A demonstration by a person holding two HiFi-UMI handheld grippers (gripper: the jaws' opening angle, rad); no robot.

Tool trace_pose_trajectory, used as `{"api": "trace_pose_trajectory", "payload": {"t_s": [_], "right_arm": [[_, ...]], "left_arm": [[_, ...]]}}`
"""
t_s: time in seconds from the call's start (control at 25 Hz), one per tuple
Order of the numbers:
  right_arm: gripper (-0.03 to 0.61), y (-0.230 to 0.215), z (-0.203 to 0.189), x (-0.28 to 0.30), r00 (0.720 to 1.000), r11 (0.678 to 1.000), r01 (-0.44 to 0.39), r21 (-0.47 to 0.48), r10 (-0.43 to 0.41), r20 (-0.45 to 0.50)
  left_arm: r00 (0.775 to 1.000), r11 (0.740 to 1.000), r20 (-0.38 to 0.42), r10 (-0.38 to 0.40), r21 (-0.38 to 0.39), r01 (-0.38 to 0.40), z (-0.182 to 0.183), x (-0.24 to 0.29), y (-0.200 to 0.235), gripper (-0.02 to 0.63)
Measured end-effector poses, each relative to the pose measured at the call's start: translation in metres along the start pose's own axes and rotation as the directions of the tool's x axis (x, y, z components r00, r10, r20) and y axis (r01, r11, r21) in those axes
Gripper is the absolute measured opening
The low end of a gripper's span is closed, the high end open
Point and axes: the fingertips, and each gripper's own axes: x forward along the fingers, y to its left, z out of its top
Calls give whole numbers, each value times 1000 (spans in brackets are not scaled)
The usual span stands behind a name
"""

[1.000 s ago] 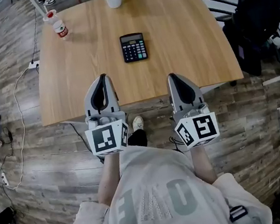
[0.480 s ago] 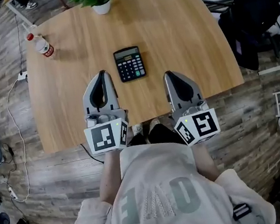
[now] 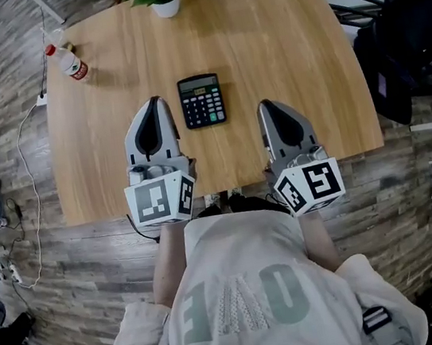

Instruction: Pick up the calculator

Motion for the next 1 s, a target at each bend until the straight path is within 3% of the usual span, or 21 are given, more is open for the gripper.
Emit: {"api": "trace_pose_trajectory", "payload": {"t_s": [0.16, 0.24, 0.28, 0.36, 0.44, 0.56, 0.68, 0.8, 0.92, 1.0], "right_arm": [[21, -7, 2, 8, 998, 999, -50, 19, 50, 24], [21, -12, 2, 10, 997, 997, -64, 33, 63, 32], [21, -14, 2, 10, 997, 997, -68, 43, 67, 33], [21, -21, 1, 13, 997, 996, -74, 58, 72, 32], [21, -26, 2, 18, 997, 994, -76, 73, 74, 32], [21, -30, 1, 23, 998, 994, -69, 88, 68, 15], [21, -34, 0, 32, 998, 994, -60, 95, 60, -4], [21, -41, -2, 42, 999, 995, -38, 94, 40, -24], [21, -45, -10, 50, 999, 994, -13, 109, 18, -46], [21, -45, -16, 54, 998, 993, -5, 118, 12, -57]], "left_arm": [[1000, 1000, -21, 16, -9, -16, -5, 9, 0, 9], [999, 998, -46, 6, -69, -9, -12, 15, 1, 12], [998, 994, -63, -7, -113, 0, -18, 18, 2, 50], [993, 980, -106, -45, -196, 23, -34, 30, 3, 233], [981, 965, -175, -83, -258, 35, -58, 45, 7, 293], [930, 932, -335, -152, -362, 22, -116, 61, 18, 307], [842, 872, -475, -256, -490, -12, -176, 65, 27, 307], [765, 808, -541, -349, -587, -47, -217, 65, 29, 305], [721, 771, -576, -386, -631, -91, -242, 64, 34, 305], [705, 742, -574, -417, -663, -101, -251, 66, 33, 305]]}}
